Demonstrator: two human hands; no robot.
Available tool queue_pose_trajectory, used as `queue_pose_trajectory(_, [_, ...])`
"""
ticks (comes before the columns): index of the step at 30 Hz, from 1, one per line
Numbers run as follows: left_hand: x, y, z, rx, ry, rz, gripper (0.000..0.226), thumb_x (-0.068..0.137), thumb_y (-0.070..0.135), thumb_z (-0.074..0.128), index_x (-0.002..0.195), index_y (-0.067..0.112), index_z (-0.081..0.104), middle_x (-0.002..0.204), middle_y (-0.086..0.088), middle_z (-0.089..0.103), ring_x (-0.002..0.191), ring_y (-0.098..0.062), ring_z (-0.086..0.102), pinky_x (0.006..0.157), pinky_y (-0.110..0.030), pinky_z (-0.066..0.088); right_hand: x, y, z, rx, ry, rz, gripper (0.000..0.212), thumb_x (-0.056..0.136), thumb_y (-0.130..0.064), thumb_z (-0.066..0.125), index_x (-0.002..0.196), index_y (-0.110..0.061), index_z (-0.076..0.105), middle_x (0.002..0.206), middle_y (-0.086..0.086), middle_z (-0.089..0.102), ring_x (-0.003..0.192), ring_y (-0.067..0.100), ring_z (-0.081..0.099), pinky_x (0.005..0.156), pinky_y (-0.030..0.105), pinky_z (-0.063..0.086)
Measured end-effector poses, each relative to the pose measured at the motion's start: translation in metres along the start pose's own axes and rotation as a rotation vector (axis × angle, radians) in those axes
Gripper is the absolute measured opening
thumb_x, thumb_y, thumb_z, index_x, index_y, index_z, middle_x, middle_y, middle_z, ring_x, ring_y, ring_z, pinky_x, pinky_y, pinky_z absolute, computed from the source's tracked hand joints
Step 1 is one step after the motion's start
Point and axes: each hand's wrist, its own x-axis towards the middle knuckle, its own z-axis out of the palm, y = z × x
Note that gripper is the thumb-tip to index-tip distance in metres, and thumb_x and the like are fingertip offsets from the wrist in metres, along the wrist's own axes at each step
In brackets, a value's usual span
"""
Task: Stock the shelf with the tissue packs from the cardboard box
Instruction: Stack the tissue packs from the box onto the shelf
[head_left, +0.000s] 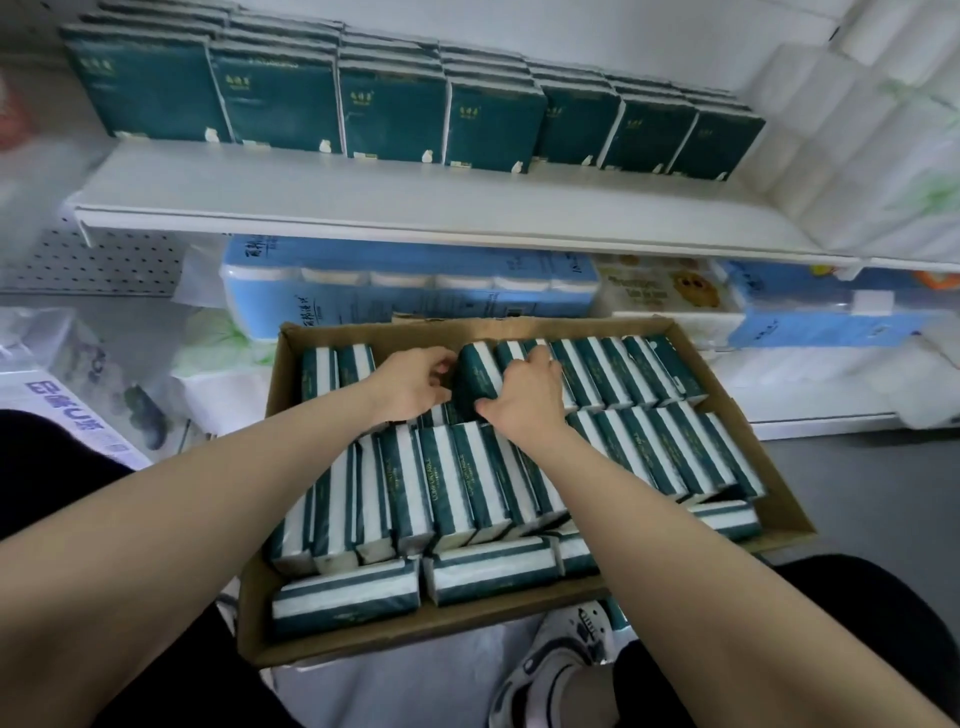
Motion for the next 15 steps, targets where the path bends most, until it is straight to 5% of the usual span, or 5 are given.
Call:
queue_pose_trajectory(5, [-0.004, 0.001, -0.007, -0.005, 0.076, 0.025, 0.07, 0.086, 0.01, 0.07, 0.146, 0.014, 0.035, 0.142, -0.006, 0.05, 0.132, -0.02, 0.047, 0.111, -0.032, 0.036, 0.006, -0.004, -0.007, 0.255, -0.001, 0.046, 0.033, 0.08, -0.035, 0.071, 0.104, -0.013, 0.068, 0.122, 0.008, 0.049, 0.115, 0.028, 0.049, 0.094, 0.037, 0.048])
queue_pose_trajectory(9, [-0.006, 0.005, -0.016, -0.109, 0.197, 0.008, 0.054, 0.084, 0.01, 0.073, 0.13, 0.011, 0.043, 0.125, -0.004, 0.057, 0.116, -0.018, 0.055, 0.102, -0.033, 0.045, 0.007, 0.001, -0.027, 0.655, -0.035, 0.083, 0.022, 0.081, -0.024, 0.069, 0.103, -0.022, 0.065, 0.099, -0.005, 0.067, 0.085, 0.014, 0.065, 0.065, 0.025, 0.052])
queue_pose_trajectory(15, [-0.013, 0.013, -0.034, -0.236, 0.201, 0.085, 0.052, 0.086, 0.018, 0.072, 0.131, 0.023, 0.047, 0.119, 0.004, 0.063, 0.111, -0.016, 0.061, 0.102, -0.04, 0.047, 0.012, 0.012, -0.059, 0.97, -0.108, 0.0, 0.024, 0.084, -0.006, 0.065, 0.105, -0.018, 0.066, 0.103, 0.002, 0.07, 0.094, 0.019, 0.067, 0.081, 0.03, 0.053])
